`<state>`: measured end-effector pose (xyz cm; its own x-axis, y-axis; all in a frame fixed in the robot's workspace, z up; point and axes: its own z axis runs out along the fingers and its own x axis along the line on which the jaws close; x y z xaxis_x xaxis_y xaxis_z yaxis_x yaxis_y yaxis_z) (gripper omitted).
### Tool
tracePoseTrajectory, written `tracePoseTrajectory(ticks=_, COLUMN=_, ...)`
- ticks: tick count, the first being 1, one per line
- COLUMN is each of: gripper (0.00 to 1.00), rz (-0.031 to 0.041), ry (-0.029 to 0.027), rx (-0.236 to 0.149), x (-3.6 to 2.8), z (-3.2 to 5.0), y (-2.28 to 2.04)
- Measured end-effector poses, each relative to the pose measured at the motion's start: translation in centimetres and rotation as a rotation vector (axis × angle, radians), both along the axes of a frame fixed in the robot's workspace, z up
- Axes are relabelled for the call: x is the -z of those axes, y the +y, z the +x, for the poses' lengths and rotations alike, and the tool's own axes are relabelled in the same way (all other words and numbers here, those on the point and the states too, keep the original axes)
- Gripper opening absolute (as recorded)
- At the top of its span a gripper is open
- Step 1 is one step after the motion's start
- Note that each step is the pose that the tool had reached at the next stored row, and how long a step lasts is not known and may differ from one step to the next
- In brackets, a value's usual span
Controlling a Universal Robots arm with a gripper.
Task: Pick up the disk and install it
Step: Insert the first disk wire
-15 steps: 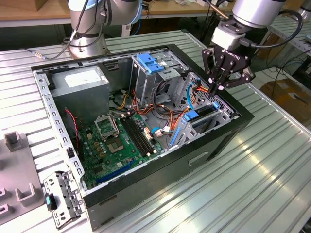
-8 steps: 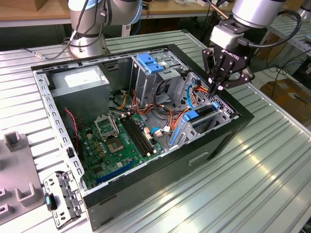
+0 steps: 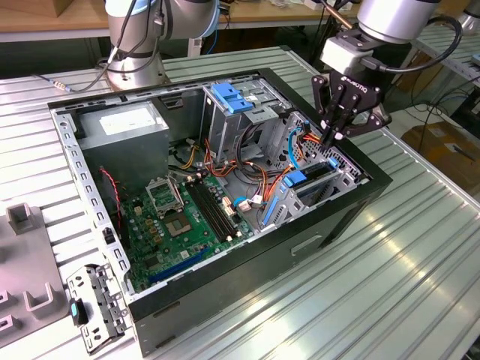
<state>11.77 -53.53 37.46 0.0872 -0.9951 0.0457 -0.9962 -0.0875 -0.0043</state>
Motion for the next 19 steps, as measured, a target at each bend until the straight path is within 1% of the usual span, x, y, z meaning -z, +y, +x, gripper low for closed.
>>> tracePoseTrajectory(ticks=6, gripper=0.16, rz=0.0001, ry=0.0000, rx=0.022, x=0.00, z=-0.40, y=0.00)
tracePoseTrajectory(ticks=9, gripper=0.16, rz=0.0000, ry=0.0000, rx=0.048, x=0.00, z=-0.46, y=0.00)
tracePoseTrajectory(ticks=11, gripper=0.16, rz=0.0000, ry=0.0000, rx=0.075, x=0.00, z=-0.47, y=0.00)
tracePoseTrajectory(ticks=15, gripper=0.16, rz=-0.0001, ry=-0.0001, rx=0.141, x=0.00, z=-0.46, y=0.00)
tracePoseTrajectory(ticks=19, gripper=0.16, rz=-0.0006, ry=-0.0003, rx=0.152, x=0.10, z=-0.41, y=0.00)
